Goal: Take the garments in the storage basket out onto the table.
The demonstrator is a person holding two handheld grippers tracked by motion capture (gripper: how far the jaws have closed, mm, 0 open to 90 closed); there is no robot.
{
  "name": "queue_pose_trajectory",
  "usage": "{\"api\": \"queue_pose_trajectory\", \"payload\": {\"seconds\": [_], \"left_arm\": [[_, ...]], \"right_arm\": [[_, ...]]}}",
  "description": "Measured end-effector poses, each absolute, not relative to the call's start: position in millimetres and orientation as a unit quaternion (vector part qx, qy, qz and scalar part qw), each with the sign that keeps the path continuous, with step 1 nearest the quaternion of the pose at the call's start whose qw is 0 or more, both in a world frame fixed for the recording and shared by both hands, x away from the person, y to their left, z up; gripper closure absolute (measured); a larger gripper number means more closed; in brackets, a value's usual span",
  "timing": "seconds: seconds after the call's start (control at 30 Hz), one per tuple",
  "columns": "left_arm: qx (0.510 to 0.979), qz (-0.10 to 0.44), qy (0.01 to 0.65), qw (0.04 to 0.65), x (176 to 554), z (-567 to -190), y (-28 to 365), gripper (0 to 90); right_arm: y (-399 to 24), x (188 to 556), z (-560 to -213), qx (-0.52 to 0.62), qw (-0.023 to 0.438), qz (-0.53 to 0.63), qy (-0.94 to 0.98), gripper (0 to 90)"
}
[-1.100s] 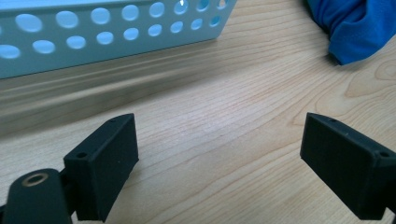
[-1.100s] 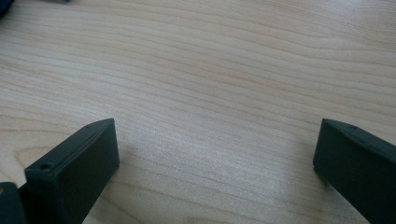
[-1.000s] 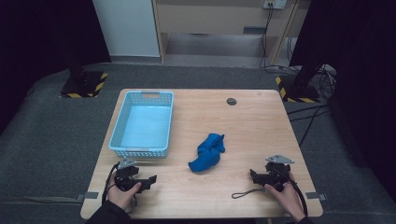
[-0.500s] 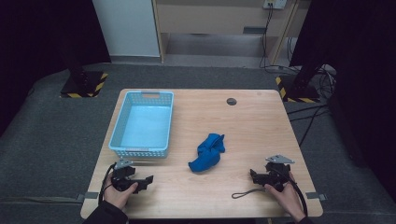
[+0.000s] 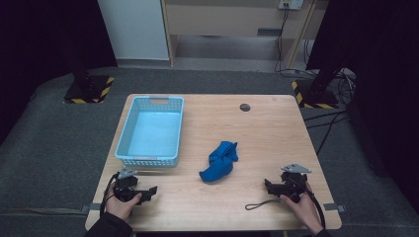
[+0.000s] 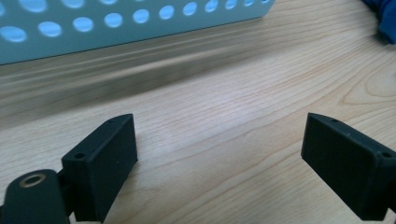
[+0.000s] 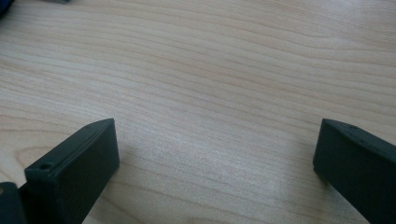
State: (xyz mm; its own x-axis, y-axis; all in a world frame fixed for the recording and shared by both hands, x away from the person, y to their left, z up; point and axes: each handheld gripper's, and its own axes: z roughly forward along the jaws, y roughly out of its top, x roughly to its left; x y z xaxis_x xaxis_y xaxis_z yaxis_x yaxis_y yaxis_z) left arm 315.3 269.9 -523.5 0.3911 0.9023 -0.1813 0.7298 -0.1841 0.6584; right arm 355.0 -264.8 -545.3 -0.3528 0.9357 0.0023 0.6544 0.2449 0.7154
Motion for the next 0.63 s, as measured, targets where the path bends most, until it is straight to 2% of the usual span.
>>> {"api": "queue_pose_trajectory", "payload": {"seconds": [0.63], "left_arm": [[0.747,0.149,0.563,0.322,318.3,-527.2,290.1,7.5]], "right_arm": [[-264.8,355.0,-545.3,0.525,0.220,0.320,0.758,0.5]]}}
